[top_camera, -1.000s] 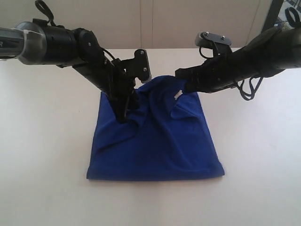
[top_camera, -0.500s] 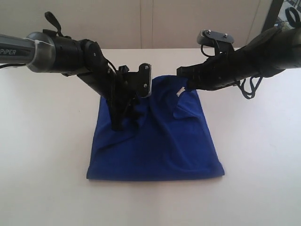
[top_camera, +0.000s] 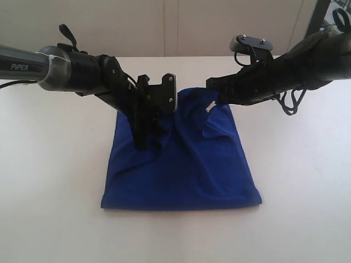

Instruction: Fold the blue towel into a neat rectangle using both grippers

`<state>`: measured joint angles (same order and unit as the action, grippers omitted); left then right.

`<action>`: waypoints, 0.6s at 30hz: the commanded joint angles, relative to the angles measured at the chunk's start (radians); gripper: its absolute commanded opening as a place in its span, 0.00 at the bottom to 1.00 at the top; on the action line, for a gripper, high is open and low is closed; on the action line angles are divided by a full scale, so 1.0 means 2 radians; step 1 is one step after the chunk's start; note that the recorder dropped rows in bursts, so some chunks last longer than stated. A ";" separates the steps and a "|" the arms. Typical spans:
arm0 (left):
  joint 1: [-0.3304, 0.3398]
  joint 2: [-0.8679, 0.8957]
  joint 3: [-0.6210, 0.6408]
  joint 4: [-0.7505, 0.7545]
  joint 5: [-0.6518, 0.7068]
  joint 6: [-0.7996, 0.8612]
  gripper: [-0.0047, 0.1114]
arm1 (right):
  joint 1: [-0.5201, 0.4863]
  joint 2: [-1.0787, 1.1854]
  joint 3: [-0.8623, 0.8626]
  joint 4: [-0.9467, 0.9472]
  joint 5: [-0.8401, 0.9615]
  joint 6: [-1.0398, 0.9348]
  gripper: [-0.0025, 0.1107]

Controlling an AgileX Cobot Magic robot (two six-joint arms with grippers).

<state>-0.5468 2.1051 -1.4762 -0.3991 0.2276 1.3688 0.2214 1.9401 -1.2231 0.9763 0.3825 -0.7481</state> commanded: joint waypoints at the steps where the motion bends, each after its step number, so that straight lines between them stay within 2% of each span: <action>1: -0.002 0.001 -0.001 -0.010 0.018 -0.002 0.26 | -0.002 -0.005 -0.001 -0.004 -0.001 -0.005 0.02; 5: -0.002 0.001 -0.001 -0.018 0.039 -0.002 0.04 | -0.002 -0.005 -0.001 -0.004 -0.001 -0.005 0.02; 11: -0.002 -0.003 -0.001 -0.019 0.034 -0.017 0.04 | -0.002 -0.005 0.000 -0.004 -0.001 -0.004 0.02; 14: 0.001 -0.023 -0.001 -0.019 0.025 -0.095 0.04 | -0.002 -0.005 0.001 -0.004 -0.004 -0.004 0.02; 18: 0.018 -0.062 -0.001 -0.019 0.048 -0.200 0.04 | -0.002 -0.005 0.001 -0.005 -0.017 -0.008 0.02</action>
<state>-0.5346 2.0386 -1.4762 -0.4224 0.2844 1.0957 0.2214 1.9401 -1.2231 0.9725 0.3711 -0.7481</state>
